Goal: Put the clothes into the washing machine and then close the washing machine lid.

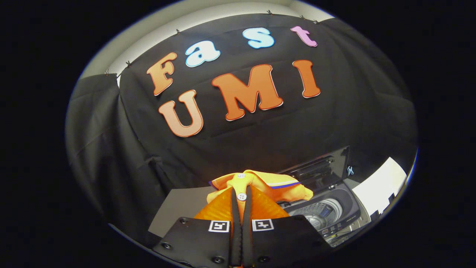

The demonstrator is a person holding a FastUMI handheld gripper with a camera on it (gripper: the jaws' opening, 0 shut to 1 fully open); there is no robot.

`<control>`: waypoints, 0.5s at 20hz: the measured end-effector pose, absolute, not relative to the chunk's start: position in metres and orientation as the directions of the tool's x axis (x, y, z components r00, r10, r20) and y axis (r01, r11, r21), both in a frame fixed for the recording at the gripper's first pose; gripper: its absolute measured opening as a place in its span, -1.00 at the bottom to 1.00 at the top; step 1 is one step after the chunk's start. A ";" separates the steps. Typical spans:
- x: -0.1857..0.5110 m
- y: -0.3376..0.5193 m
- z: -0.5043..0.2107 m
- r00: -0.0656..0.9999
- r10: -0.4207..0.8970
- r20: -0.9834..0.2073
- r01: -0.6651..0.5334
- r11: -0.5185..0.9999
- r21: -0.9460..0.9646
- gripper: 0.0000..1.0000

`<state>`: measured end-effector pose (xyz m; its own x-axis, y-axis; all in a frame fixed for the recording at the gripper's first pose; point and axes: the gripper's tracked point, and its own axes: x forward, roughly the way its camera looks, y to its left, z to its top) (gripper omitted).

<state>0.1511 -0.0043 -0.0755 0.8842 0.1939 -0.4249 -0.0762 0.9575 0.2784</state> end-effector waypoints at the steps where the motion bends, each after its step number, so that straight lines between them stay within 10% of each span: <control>1: 0.153 -0.026 -0.076 0.885 0.192 -0.424 -0.073 0.957 0.280 -0.83; 10: 0.184 -0.140 -0.147 0.827 0.221 -0.516 -0.084 0.958 0.275 -0.83</control>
<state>0.1837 -0.1397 -0.1467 0.8274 0.2209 -0.5163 -0.0843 0.9578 0.2747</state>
